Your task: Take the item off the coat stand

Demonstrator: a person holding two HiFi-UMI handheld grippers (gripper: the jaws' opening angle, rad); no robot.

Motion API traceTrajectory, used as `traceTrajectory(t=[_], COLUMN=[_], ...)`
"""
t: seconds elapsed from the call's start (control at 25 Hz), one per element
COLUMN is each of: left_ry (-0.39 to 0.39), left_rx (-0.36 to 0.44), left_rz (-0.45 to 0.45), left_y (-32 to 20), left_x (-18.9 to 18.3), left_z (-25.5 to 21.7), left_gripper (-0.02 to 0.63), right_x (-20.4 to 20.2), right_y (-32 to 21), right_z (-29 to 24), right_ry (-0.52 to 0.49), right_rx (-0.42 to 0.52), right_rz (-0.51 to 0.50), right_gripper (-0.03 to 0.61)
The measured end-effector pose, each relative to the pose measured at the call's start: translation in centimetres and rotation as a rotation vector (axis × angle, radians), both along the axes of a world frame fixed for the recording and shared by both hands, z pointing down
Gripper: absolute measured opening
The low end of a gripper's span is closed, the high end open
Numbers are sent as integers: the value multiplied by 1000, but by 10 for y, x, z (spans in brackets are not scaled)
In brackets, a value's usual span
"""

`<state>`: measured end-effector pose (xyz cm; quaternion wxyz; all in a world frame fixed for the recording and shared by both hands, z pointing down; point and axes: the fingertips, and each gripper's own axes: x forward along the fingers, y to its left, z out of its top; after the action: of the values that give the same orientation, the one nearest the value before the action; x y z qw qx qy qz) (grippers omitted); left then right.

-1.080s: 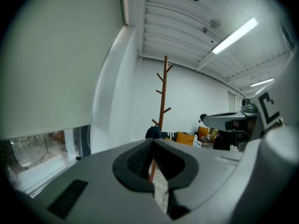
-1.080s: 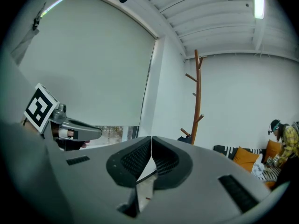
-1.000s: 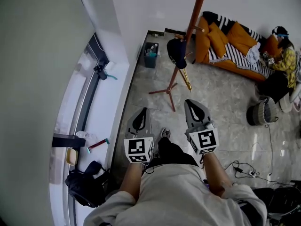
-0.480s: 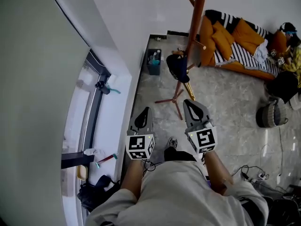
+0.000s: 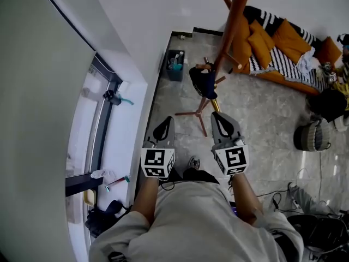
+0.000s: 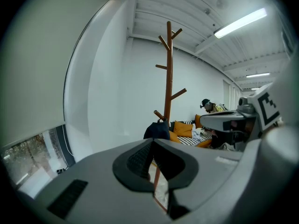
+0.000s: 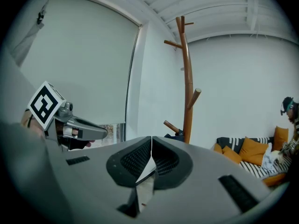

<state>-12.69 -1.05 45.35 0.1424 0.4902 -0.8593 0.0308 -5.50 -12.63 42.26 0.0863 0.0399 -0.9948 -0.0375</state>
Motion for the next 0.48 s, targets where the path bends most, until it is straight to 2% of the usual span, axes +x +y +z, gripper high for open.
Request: traceTrajectory(t=[0.24, 0.48], left_ry=[16, 12], left_rx=[-8, -41], left_rz=[72, 214], left_y=[-18, -41], left_x=[-43, -89], left_z=[13, 24], left_gripper=[11, 11], right_x=[-35, -65], right_y=[-10, -22], right_z=[19, 35], right_ry=[36, 82], right_rx=[-7, -11], right_rz=[63, 168], right_gripper=[6, 6])
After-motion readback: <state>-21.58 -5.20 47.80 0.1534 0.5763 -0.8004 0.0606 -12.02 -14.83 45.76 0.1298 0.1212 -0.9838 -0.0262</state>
